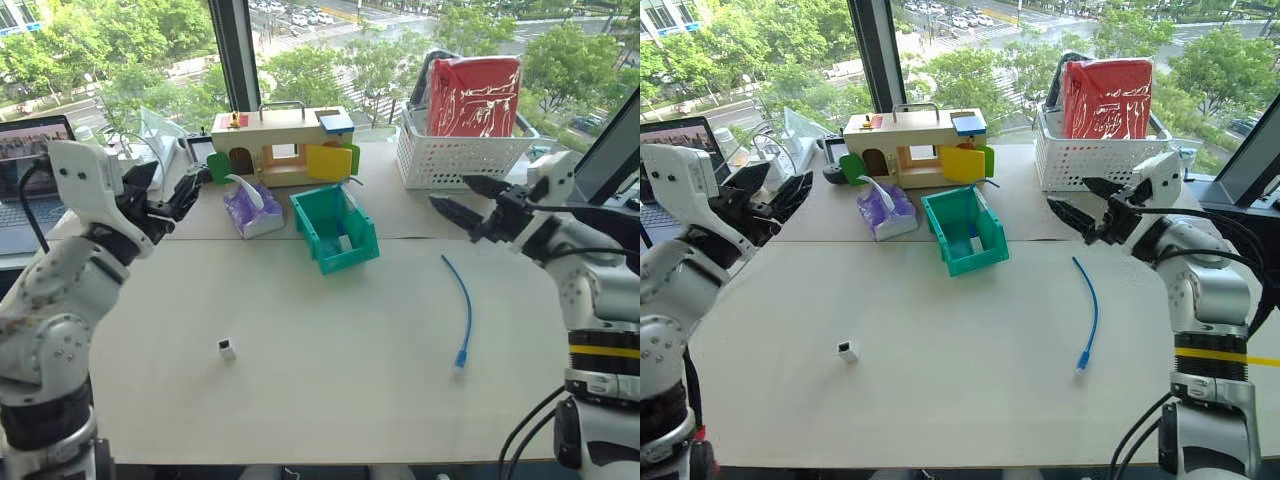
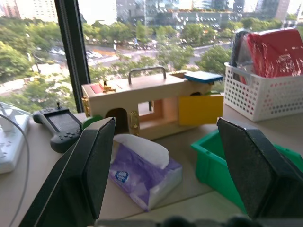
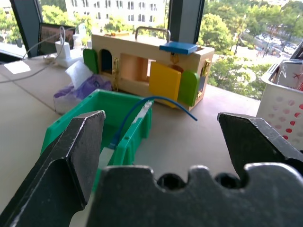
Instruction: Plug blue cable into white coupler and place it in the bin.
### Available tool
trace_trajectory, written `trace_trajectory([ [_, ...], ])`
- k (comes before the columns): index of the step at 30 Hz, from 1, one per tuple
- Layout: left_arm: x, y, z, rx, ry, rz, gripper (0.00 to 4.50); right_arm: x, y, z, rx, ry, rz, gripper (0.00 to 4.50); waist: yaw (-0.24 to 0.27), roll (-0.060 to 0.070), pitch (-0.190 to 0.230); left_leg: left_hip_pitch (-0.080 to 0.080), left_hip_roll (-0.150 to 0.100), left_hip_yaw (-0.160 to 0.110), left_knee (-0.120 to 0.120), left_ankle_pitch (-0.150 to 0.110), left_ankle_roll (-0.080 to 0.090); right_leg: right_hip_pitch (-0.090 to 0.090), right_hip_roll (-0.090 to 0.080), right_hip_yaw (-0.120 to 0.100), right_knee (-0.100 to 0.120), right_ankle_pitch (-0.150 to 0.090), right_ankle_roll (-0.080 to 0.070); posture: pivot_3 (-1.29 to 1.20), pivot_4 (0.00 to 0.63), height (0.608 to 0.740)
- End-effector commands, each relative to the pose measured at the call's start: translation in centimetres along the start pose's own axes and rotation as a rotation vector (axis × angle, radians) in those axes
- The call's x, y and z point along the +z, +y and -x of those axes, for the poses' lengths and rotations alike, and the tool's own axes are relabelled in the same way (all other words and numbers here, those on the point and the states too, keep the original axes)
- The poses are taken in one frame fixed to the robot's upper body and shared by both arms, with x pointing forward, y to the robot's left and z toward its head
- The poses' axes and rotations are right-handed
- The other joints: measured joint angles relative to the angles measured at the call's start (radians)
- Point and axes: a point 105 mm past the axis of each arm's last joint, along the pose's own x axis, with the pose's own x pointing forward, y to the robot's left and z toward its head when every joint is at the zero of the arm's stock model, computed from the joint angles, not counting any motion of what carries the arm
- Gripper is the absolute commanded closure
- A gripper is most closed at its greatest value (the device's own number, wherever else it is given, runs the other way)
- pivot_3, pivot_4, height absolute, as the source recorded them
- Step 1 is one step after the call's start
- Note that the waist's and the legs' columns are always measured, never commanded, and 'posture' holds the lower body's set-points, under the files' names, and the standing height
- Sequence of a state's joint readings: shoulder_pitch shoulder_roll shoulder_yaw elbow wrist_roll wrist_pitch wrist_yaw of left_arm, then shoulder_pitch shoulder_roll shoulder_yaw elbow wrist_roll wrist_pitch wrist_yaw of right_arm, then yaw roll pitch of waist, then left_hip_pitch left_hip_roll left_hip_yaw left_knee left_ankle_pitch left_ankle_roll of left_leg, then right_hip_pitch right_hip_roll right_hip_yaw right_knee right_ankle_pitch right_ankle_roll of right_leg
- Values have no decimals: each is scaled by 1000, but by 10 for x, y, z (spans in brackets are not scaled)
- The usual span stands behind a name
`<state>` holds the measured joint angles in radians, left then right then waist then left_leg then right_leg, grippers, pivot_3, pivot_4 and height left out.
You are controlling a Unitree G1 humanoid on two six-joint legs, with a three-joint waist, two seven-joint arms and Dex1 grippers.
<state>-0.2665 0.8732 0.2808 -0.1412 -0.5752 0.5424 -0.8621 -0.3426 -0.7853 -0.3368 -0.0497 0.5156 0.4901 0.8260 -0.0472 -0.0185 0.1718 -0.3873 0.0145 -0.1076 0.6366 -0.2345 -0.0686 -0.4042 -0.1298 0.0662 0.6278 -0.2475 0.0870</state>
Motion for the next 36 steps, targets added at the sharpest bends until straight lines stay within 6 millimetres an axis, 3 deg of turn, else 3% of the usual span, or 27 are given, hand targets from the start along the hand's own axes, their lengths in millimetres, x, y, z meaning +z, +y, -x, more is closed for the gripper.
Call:
trace_trajectory([
  [1,24,-6,-4,-61,-77,-50,840,21,4,3,40,4,133,75,0,0,0,0,0,0,0,0,0,0,0,0,0,0,0,0,150,740],
  [4,56,-35,-8,-311,-185,-40,840,24,27,4,208,94,264,75,5,1,3,-3,0,0,3,0,0,-1,0,0,1,0,0,0,150,740],
  [7,59,-66,-15,-530,-136,-72,840,3,47,14,450,319,408,75,2,1,3,-2,0,0,5,0,0,0,0,0,1,0,1,0,150,740],
  [11,60,-83,-18,-651,-92,-90,840,-12,45,16,546,425,435,75,-8,0,3,-1,0,0,5,-1,1,1,0,0,1,-1,1,0,150,740],
  [14,65,-95,-16,-725,-72,-88,840,-35,48,24,678,539,533,75,-18,0,3,-1,0,0,6,-1,1,1,0,0,2,-1,1,0,150,740],
  [21,64,-98,-14,-720,-54,-113,840,-64,50,27,878,614,628,75,-26,0,4,-1,0,0,6,0,1,1,0,0,2,-1,1,0,150,740],
  [31,59,-99,-10,-697,-36,-113,840,-97,48,13,939,602,664,75,-23,0,4,-1,0,0,7,0,0,1,0,0,2,-1,1,0,150,740],
  [32,59,-100,-10,-697,-35,-113,840,-99,48,13,943,603,657,586,-24,0,4,0,0,0,7,0,0,1,0,0,2,-1,1,0,150,740],
  [33,58,-100,-9,-696,-33,-112,840,-101,48,14,946,605,650,742,-26,-1,4,0,0,0,7,0,0,2,0,0,2,-1,1,0,150,740],
  [36,57,-99,-8,-693,-25,-110,840,-104,47,16,953,604,622,1802,-26,-3,4,4,0,0,7,0,0,5,0,0,2,-1,1,0,150,740],
])
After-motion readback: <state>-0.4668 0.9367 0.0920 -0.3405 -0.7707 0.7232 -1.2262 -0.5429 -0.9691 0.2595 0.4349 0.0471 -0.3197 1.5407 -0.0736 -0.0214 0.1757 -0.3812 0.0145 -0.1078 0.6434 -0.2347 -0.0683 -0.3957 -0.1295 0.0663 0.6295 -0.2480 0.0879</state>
